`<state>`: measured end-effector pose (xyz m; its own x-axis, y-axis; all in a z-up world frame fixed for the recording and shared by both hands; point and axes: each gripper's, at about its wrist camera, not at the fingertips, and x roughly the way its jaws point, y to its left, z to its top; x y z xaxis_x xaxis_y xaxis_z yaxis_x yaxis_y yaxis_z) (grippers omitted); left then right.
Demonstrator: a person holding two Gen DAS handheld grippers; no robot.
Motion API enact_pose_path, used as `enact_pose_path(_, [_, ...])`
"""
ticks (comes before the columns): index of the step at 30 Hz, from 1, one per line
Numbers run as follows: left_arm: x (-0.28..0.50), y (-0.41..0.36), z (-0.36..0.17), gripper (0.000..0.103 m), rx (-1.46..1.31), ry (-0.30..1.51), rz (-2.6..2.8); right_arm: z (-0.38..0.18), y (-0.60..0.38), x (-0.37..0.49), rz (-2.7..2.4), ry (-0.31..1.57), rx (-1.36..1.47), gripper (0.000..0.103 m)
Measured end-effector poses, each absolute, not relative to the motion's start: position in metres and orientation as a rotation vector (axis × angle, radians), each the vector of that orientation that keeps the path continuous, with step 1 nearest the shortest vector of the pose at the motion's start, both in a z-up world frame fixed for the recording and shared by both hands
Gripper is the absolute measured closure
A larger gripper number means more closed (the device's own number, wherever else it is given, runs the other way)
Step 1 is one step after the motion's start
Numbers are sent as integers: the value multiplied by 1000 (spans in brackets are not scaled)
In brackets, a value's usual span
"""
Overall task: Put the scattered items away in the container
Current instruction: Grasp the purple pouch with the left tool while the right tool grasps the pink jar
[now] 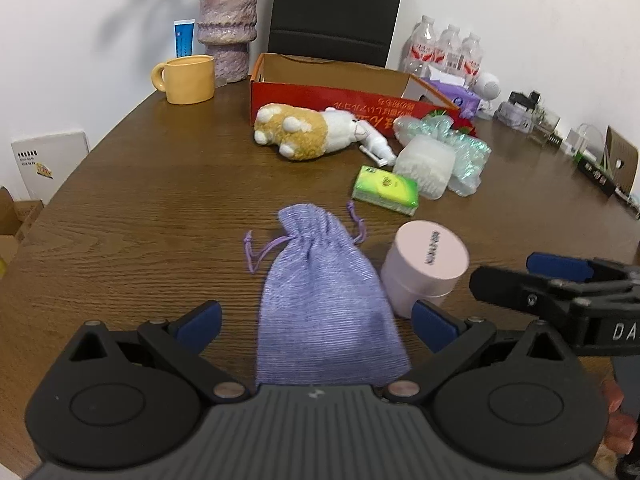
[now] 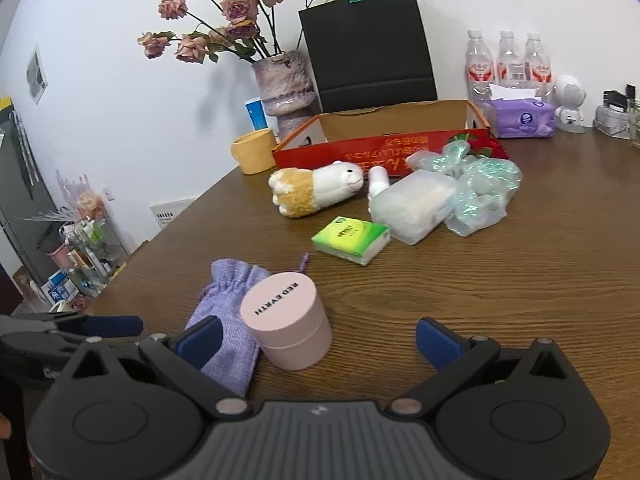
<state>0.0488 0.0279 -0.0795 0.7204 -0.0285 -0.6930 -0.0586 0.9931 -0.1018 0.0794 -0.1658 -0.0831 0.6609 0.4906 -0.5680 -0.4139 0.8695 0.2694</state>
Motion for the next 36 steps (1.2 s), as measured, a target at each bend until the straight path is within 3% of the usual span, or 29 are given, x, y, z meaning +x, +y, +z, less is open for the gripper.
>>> enact_pose_path(17, [63, 23, -103, 0, -16, 781, 14, -110, -134, 94, 512, 695, 105, 0])
enact_pose_path(20, [65, 22, -104, 0, -7, 769, 18, -111, -131, 96, 501, 684, 103, 3])
enact_pose_path(23, [68, 23, -106, 0, -12, 756, 27, -112, -129, 99, 488, 677, 110, 12])
enact_pose_path(32, [72, 29, -115, 29, -13, 716, 45, -120, -119, 108, 490, 664, 121, 28])
enact_pose_path(35, [71, 31, -115, 36, -14, 701, 46, -121, -115, 108, 481, 654, 102, 43])
enact_pose_path(36, [70, 32, -116, 38, -14, 696, 45, -121, -114, 108, 481, 654, 99, 43])
